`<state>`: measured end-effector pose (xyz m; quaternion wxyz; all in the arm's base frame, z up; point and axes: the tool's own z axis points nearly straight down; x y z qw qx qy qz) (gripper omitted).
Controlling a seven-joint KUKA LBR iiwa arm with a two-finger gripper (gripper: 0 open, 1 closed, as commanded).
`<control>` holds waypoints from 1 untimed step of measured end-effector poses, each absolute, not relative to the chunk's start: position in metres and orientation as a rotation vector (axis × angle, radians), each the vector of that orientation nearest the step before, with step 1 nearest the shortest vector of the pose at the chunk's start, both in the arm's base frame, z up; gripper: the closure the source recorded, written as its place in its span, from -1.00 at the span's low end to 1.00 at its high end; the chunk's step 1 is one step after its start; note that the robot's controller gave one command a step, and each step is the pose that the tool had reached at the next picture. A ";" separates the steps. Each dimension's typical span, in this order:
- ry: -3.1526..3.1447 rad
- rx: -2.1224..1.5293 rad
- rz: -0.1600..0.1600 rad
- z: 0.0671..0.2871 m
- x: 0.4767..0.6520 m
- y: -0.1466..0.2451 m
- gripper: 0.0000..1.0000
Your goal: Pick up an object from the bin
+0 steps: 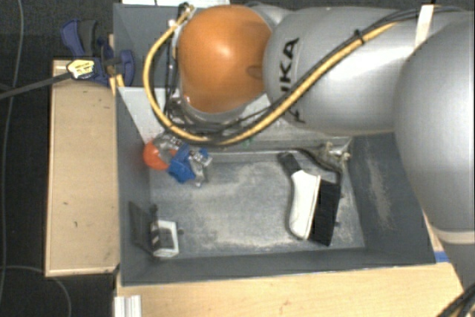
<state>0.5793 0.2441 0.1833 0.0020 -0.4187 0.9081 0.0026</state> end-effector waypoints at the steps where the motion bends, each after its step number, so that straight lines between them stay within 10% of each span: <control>1: 2.865 -1.254 0.007 0.140 0.587 0.242 1.00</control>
Offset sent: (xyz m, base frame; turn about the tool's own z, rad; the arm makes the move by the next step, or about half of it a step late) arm 0.0025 0.0047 0.1480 0.0215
